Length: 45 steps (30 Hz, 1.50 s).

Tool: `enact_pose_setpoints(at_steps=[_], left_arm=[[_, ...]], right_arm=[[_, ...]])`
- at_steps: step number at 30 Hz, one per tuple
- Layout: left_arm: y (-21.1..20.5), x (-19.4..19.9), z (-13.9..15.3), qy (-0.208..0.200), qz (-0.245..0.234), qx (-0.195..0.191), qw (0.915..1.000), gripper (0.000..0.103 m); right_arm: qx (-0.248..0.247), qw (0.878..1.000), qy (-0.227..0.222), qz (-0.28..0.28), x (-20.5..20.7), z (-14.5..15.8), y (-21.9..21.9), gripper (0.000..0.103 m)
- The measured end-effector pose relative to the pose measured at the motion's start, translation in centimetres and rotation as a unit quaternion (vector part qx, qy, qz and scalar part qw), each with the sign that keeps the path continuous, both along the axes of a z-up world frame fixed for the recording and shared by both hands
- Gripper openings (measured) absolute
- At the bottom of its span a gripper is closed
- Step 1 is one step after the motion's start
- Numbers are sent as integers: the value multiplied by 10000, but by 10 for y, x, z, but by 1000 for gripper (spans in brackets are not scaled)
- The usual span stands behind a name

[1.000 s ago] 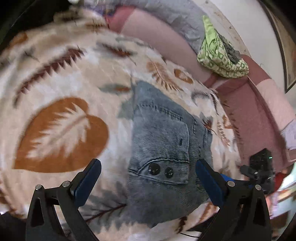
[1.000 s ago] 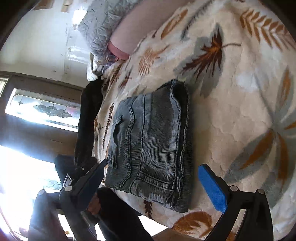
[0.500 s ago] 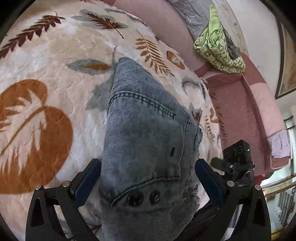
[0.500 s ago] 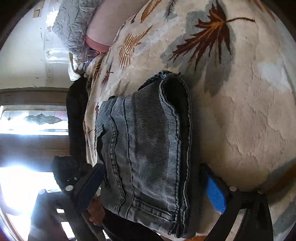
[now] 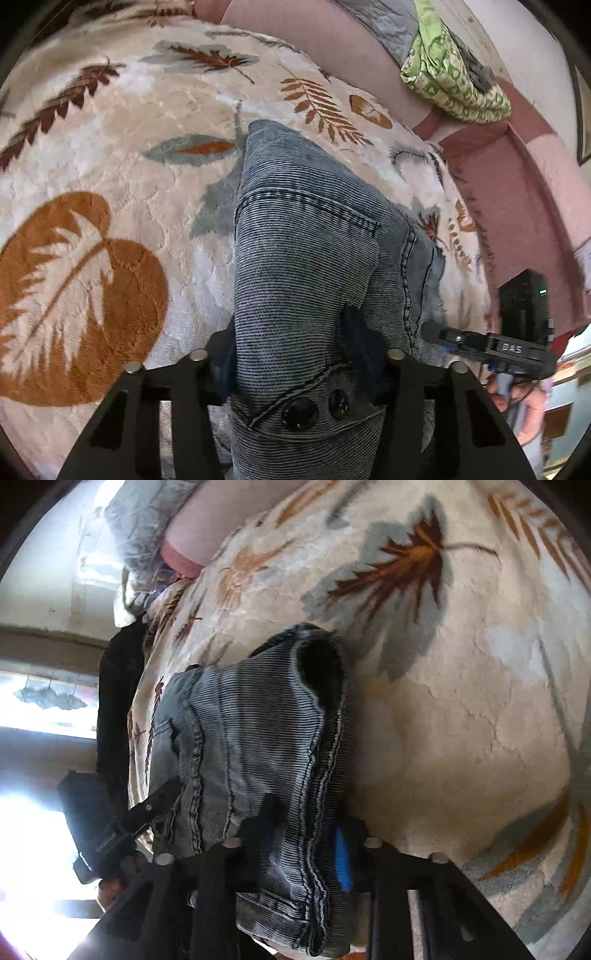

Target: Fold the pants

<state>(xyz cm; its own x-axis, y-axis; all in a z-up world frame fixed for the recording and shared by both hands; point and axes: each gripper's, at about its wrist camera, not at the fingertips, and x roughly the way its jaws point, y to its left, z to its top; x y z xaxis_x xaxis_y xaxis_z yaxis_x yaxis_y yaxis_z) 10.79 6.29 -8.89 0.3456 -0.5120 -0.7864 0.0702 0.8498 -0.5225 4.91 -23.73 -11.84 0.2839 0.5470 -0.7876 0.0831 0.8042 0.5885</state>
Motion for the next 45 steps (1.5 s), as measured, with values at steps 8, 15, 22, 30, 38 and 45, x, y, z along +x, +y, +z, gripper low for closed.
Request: enact_pose_setpoints(at_steps=[8,15,22,30,38,45], left_arm=[[-14,-16,37,-790,-233,732,9939,29],[-23,-10,95,-1738,-281,965,9796,29],[-21,38,111,-1911,-117,821,9781,29],[-19,86,30,-1012,426,1419,9838,61],[-23,18,73,-2084,619,2185,9513,83],[-37,26,28,-1358,599,2635,9532,84]], right_arm=[[182,9982,-571,-5,-16,31,-5,15],[223,9917,-1267,12,-10,85,-3,15],[68,9860,-1664,11,36,127,2,15],[-600,9930,-1012,100,97,39,7,23],[-1450,9697,-1960,146,29,83,29,54],[-2569,9553,-1320,626,24,27,62,83]])
